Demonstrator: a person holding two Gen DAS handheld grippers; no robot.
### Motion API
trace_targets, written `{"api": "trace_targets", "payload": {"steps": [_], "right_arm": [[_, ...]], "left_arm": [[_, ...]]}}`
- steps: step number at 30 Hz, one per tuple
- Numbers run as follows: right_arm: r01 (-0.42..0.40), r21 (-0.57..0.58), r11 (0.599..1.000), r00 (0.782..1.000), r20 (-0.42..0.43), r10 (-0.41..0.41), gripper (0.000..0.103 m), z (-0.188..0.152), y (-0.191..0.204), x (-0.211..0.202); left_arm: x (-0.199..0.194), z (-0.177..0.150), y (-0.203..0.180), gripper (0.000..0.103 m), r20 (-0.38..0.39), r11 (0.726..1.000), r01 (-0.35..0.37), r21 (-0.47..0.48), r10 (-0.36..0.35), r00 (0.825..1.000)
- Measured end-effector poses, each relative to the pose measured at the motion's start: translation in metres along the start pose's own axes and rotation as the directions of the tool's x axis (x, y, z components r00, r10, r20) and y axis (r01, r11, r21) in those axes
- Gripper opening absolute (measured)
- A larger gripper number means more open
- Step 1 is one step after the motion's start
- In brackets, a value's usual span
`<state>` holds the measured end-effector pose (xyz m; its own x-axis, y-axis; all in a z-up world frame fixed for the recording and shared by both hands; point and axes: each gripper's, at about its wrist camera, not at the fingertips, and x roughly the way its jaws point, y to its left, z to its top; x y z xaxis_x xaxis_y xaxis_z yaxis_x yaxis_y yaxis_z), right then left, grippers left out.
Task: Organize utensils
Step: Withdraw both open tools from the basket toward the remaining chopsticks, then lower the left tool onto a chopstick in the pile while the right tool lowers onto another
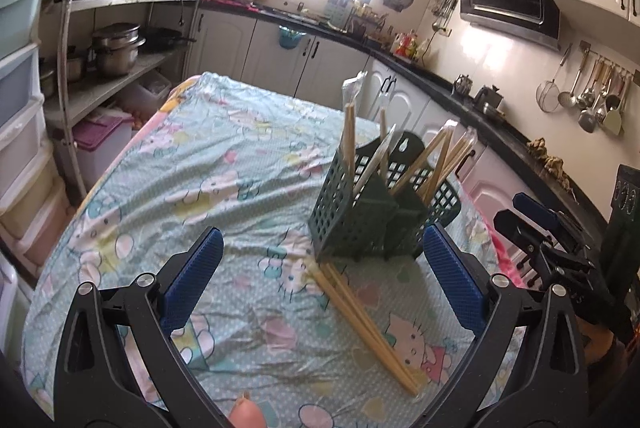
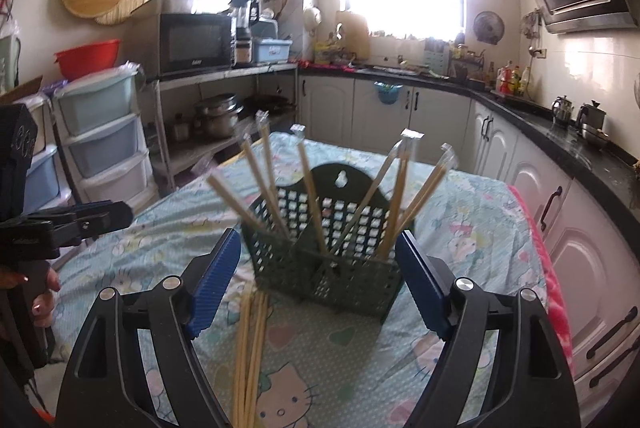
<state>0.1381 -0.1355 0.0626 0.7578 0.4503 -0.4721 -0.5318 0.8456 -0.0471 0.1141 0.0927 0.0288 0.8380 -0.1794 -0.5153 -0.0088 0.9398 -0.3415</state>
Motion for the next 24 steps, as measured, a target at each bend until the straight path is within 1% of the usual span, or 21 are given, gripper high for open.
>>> {"api": "trace_targets", "payload": {"steps": [11,18,24], "right_arm": [[-0.039,-0.041,0.998,0.994,-0.107,0.035,0.077,-0.030,0.021,0.021],[-0.041,-0.059,0.997,0.985,-0.168,0.031,0.077,-0.046,0.027,0.037],[-0.038,-0.062,0.997,0.975,-0.222,0.023,0.077,-0.057,0.026,0.053]], "left_arm": [[0.020,-0.017,0.007,0.092,-0.069,1.000,-0.022,0.001,0.022,0.997],[0.032,-0.024,0.008,0.092,-0.108,1.000,-0.029,0.005,0.030,0.994],[0.050,-0.027,0.008,0.092,-0.149,1.000,-0.028,0.002,0.028,0.988]]}}
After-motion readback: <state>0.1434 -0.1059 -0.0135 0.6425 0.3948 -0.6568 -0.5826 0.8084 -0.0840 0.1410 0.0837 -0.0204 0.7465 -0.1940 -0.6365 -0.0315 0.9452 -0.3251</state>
